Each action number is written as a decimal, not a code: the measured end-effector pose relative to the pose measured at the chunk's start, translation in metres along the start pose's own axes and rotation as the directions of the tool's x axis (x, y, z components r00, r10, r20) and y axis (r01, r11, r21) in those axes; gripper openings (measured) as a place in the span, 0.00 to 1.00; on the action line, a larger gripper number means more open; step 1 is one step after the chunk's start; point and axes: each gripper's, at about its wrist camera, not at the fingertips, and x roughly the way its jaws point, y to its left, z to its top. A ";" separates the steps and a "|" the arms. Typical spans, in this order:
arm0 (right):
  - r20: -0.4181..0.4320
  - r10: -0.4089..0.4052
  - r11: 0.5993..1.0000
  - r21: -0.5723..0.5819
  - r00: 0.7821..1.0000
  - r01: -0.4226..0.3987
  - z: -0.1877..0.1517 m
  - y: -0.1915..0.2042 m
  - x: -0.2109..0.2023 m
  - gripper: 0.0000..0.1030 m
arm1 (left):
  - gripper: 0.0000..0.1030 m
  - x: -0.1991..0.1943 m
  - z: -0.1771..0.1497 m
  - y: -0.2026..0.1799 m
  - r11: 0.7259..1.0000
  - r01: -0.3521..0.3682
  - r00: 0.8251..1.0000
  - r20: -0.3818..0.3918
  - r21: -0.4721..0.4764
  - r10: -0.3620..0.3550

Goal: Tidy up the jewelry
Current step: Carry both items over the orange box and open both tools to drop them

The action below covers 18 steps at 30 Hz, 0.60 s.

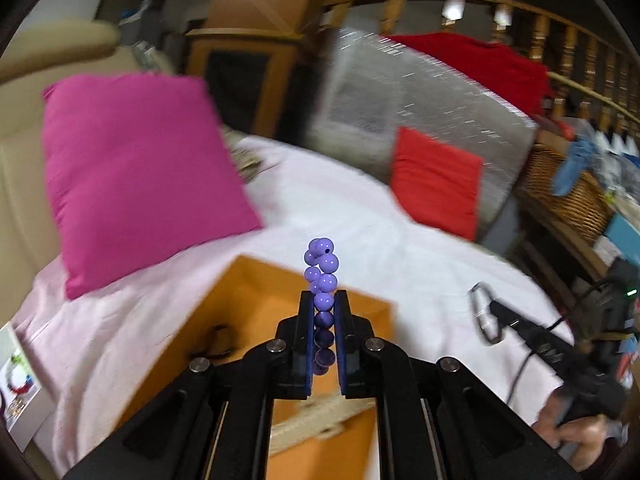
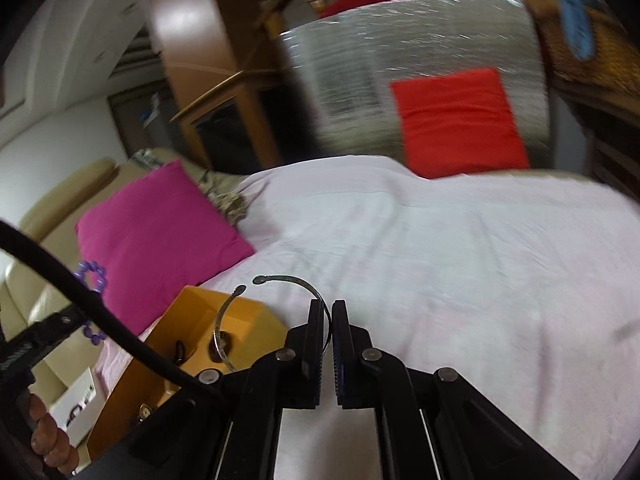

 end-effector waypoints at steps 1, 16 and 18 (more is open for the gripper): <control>-0.002 0.008 1.000 -0.017 1.000 -0.008 0.002 0.009 0.005 0.05 | 0.09 0.005 -0.001 0.009 1.000 -0.018 1.000 -0.019 -0.015 0.018; -0.149 -0.018 0.985 -0.170 0.989 -0.008 -0.008 0.080 0.093 0.05 | 0.09 0.066 -0.035 0.043 0.993 -0.090 0.948 -0.312 -0.070 0.064; -0.166 -0.032 0.982 -0.188 0.986 0.000 -0.012 0.083 0.101 0.05 | 0.09 0.071 -0.038 0.041 0.994 -0.092 0.940 -0.334 -0.065 0.066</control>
